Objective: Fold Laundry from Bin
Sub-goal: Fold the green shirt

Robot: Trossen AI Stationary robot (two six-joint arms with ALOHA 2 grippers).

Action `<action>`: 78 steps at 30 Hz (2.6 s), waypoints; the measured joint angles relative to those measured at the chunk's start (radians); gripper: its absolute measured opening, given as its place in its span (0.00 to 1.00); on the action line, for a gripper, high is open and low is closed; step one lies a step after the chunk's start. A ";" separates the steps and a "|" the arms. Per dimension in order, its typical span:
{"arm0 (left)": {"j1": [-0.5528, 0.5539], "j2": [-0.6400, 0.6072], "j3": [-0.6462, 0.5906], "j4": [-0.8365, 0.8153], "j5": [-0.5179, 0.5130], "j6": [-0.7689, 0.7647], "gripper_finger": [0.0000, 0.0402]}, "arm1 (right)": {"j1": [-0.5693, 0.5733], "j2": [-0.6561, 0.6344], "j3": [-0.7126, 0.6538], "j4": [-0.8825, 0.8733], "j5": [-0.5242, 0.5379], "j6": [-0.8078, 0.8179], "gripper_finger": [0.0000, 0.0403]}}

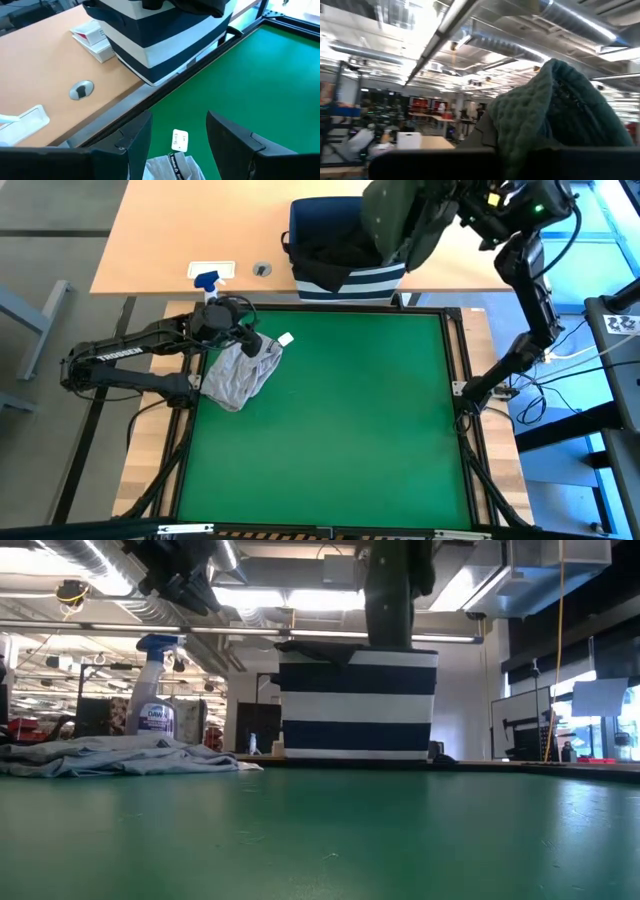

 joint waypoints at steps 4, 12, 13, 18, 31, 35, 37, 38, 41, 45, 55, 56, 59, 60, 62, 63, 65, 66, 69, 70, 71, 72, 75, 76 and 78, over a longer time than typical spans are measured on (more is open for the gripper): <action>0.000 0.000 0.000 0.000 0.043 -0.002 0.46 | 0.076 -0.012 -0.001 0.006 0.000 0.000 0.00; 0.000 0.000 0.000 0.005 0.219 -0.004 0.46 | 0.231 -0.024 0.000 0.014 -0.028 0.058 0.00; 0.000 0.000 0.000 0.008 0.243 -0.005 0.46 | 0.239 -0.024 0.000 0.013 -0.041 0.083 0.01; -0.001 0.000 0.000 0.051 0.323 -0.026 0.46 | 0.282 -0.034 0.000 -0.017 -0.130 0.109 0.02; -0.212 0.000 0.000 0.154 0.248 -0.145 0.46 | 0.414 -0.021 -0.001 -0.458 -0.190 -0.172 0.01; -0.309 0.017 0.000 0.185 0.170 -0.187 0.46 | 0.476 0.006 -0.002 -0.597 -0.189 -0.235 0.01; -0.350 0.035 0.001 0.191 0.135 -0.224 0.46 | 0.506 0.023 -0.002 -0.649 -0.175 -0.275 0.01; -0.369 0.042 0.002 0.190 0.116 -0.244 0.46 | 0.520 0.033 -0.002 -0.675 -0.170 -0.302 0.01; -0.424 0.079 0.001 0.181 0.086 -0.304 0.46 | 0.562 0.072 -0.001 -0.728 -0.101 -0.340 0.01; -0.484 0.130 0.001 0.172 0.074 -0.391 0.46 | 0.624 0.122 -0.034 -0.780 -0.066 -0.359 0.01; -0.580 0.171 0.000 0.114 0.044 -0.623 0.46 | 0.828 0.139 -0.345 -0.688 0.039 -0.276 0.01; -0.586 0.171 0.000 0.114 0.044 -0.626 0.46 | 0.849 0.138 -0.368 -0.647 0.038 -0.245 0.01; -0.597 0.170 0.000 0.114 0.043 -0.626 0.46 | 0.909 0.133 -0.439 -0.539 0.043 -0.158 0.01; -0.597 0.170 0.000 0.114 0.042 -0.626 0.46 | 0.924 0.133 -0.464 -0.493 0.060 -0.131 0.01; -0.597 0.177 0.000 0.114 0.031 -0.613 0.46 | 0.941 0.134 -0.519 -0.380 0.113 -0.076 0.01; -0.597 0.184 0.000 0.115 0.027 -0.601 0.46 | 0.944 0.134 -0.554 -0.307 0.143 -0.042 0.01; -0.606 0.194 0.000 0.112 0.044 -0.573 0.46 | 0.941 0.135 -0.621 -0.151 0.190 0.044 0.01; -0.612 0.198 0.000 0.111 0.070 -0.551 0.46 | 0.940 0.142 -0.653 -0.071 0.205 0.094 0.01; -0.647 0.204 0.000 0.082 0.145 -0.496 0.46 | 0.937 0.174 -0.723 0.112 0.195 0.216 0.01; -0.664 0.204 0.000 0.061 0.151 -0.496 0.46 | 0.940 0.190 -0.735 0.148 0.175 0.267 0.01; -0.680 0.204 0.000 0.046 0.154 -0.496 0.46 | 0.944 0.205 -0.741 0.167 0.150 0.322 0.01; -0.695 0.204 0.000 0.033 0.153 -0.496 0.46 | 0.951 0.217 -0.748 0.166 0.135 0.369 0.01; -0.747 0.204 0.000 -0.002 0.151 -0.497 0.46 | 0.972 0.254 -0.750 0.152 0.157 0.448 0.01; -0.761 0.204 0.000 -0.008 0.150 -0.498 0.46 | 0.980 0.263 -0.750 0.135 0.171 0.458 0.01; -0.786 0.203 0.000 -0.021 0.147 -0.501 0.46 | 0.983 0.279 -0.750 0.110 0.200 0.505 0.01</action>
